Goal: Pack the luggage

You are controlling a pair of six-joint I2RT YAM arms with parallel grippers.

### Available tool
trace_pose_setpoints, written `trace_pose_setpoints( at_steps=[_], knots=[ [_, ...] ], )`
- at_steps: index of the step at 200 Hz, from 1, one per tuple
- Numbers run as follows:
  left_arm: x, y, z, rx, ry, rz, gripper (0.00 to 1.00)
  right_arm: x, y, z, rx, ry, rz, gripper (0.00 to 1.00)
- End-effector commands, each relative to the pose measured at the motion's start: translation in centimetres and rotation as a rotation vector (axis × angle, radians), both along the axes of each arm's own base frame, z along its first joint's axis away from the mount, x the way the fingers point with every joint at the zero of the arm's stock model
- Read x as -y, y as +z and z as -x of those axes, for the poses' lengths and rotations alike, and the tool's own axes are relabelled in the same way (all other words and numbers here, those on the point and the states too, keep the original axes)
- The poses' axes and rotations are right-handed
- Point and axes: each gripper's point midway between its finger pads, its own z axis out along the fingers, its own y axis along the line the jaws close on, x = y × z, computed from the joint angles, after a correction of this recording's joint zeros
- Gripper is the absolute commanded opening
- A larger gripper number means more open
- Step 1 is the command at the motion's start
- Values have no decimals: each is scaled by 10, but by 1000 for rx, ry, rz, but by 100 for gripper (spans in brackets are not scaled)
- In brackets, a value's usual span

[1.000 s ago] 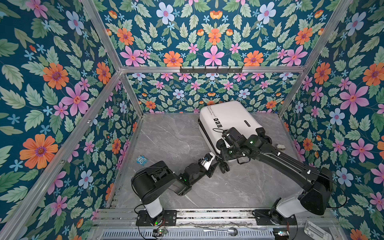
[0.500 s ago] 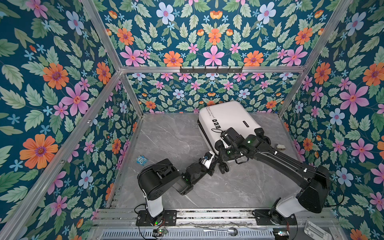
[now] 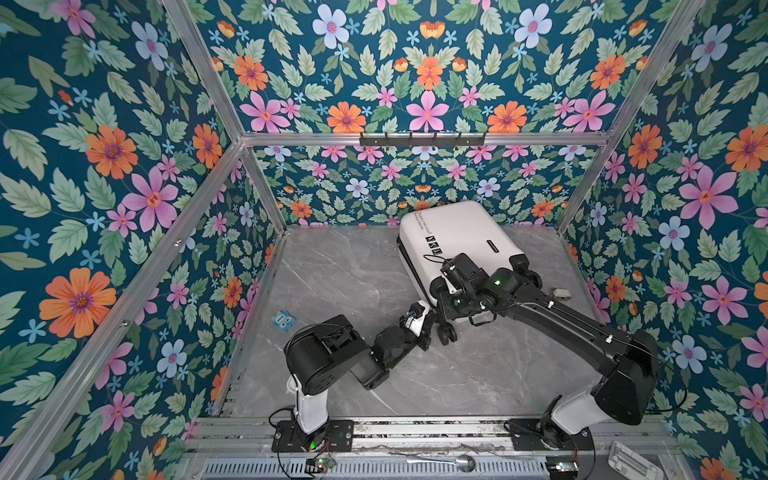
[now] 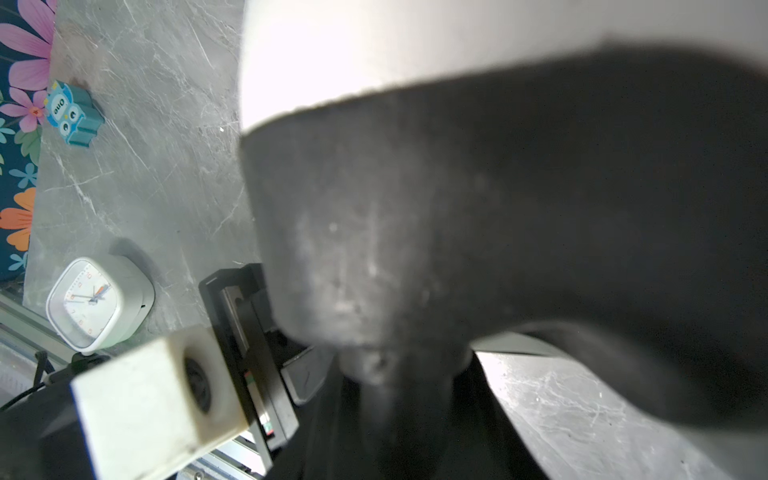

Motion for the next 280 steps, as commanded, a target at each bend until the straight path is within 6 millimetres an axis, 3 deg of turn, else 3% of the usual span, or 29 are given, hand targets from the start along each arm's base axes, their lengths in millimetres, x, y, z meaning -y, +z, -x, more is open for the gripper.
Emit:
trace_pose_setpoints(
  at_steps=[1,16,65,131,206,231,255,280],
  knots=[
    [-2,10,-6,17,33,41,7,-13,16,-9,38,-17,-74,0],
    [-4,10,-6,20,44,37,0,-10,18,-9,46,-23,-69,0],
    [-7,12,10,42,-30,-23,0,-4,23,-16,76,-12,-51,0],
    [11,7,38,-14,-209,-66,0,-23,19,-20,91,116,-61,0],
    [37,30,43,42,-212,29,0,-33,14,-22,78,93,-122,0],
    [37,32,44,42,-188,58,0,-29,12,-21,79,80,-113,0],
    [23,31,41,40,-127,77,0,-21,9,-18,77,69,-87,0],
    [4,29,38,37,-53,74,29,-14,9,-13,85,63,-84,20]
  ],
)
